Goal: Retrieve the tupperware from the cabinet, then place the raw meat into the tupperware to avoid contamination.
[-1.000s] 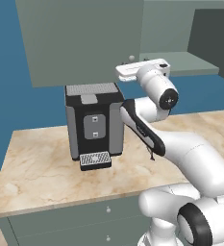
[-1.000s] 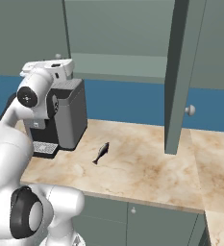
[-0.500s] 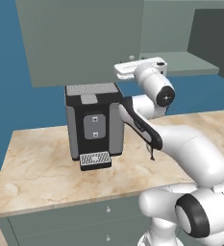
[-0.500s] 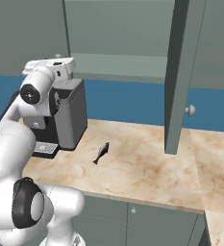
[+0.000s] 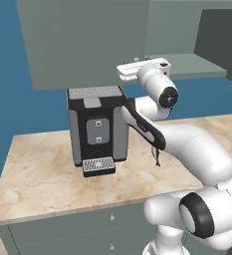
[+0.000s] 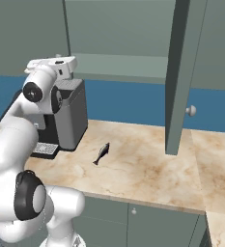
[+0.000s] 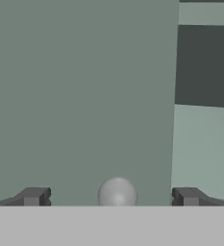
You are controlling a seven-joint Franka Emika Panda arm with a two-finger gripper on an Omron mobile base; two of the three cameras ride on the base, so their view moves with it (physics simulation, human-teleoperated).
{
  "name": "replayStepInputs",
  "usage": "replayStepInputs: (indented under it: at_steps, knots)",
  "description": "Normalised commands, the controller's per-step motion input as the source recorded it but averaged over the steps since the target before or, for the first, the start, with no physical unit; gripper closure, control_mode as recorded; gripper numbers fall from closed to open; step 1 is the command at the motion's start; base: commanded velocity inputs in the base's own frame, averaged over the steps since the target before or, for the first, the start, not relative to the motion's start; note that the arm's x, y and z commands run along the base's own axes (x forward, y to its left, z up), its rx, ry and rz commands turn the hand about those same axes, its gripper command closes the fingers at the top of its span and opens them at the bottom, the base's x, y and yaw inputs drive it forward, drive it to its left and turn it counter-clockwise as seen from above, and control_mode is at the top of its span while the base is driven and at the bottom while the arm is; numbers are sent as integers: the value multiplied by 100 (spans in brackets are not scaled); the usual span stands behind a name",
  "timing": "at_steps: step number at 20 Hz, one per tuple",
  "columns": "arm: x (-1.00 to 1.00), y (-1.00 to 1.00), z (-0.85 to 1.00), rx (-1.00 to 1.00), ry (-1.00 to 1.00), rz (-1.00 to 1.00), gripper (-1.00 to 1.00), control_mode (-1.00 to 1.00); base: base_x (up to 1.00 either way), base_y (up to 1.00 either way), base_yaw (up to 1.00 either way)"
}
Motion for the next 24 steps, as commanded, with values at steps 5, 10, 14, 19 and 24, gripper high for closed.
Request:
replayStepInputs:
  at_steps: [5,10,14,19,24]
  knots:
    - [13,3,0,0,0,0,-100,-100,0,0,0]
    - [12,3,-1,0,0,0,-100,-100,0,0,0]
    - [12,2,-2,0,0,0,-100,-100,0,0,0]
    - [10,1,-1,0,0,0,-100,-100,0,0,0]
    - [7,5,-1,0,0,0,100,-100,0,0,0]
